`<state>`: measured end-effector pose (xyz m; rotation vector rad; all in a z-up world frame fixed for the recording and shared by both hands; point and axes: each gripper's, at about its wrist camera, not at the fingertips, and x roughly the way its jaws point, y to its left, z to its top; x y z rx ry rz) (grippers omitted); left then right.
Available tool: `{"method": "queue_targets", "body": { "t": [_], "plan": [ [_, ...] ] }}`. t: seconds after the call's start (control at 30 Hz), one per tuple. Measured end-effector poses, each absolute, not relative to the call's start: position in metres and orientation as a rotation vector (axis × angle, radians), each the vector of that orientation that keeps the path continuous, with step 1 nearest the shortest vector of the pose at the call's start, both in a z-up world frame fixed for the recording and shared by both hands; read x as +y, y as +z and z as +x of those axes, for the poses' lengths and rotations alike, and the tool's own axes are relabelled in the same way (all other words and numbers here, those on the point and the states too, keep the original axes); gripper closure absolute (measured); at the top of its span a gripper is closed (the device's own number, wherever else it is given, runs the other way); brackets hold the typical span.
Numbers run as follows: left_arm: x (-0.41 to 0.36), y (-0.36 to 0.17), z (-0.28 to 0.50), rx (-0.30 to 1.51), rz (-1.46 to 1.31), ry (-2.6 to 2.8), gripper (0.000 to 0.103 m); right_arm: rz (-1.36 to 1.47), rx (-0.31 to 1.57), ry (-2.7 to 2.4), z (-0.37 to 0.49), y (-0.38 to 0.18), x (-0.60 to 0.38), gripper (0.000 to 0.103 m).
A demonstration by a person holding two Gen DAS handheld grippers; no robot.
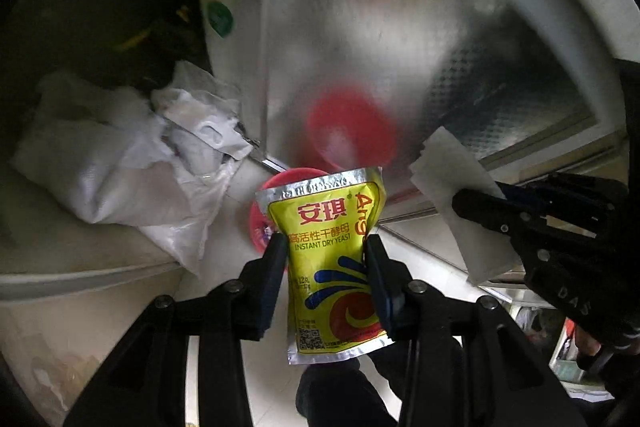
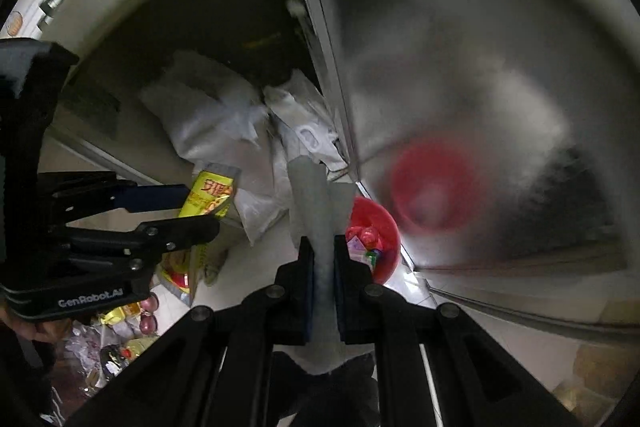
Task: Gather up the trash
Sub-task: 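Carry the yeast packet with the left tool while the right tool carries the tissue to the bin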
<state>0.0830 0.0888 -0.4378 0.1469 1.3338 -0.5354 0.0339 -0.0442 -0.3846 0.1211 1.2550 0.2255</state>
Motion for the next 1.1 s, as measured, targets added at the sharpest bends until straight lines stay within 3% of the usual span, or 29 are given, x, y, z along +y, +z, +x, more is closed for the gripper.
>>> {"method": "queue_targets", "body": {
  "t": [0.33,0.4,0.53,0.6,0.67,0.87,1.1],
  "plan": [
    [0.074,-0.529,0.100,1.340,0.164,-0.580,0.061,0.108,1.264,0.253,0.053,-0.486,-0.041,0.095],
    [0.072,-0.538,0.103,1.333,0.165,-0.585,0.058,0.100,1.268,0.257,0.047,-0.494,-0.048,0.095],
    [0.071,-0.543,0.103,1.305,0.184,-0.594,0.041,0.072,1.268,0.254,0.048,-0.503,-0.052,0.094],
    [0.073,-0.545,0.104,1.300,0.180,-0.583,0.035,0.086,1.266,0.254,0.050,-0.506,-0.053,0.084],
    [0.076,-0.548,0.106,1.298,0.189,-0.556,0.027,0.071,1.282,0.251,0.052,-0.510,-0.052,0.066],
    [0.094,-0.526,0.100,1.302,0.190,-0.480,0.026,0.067,1.303,0.247,0.049,-0.503,-0.050,0.030],
    [0.111,-0.459,0.074,1.297,0.188,-0.439,0.026,0.018,1.276,0.277,0.034,-0.438,-0.032,0.015]
  ]
}}
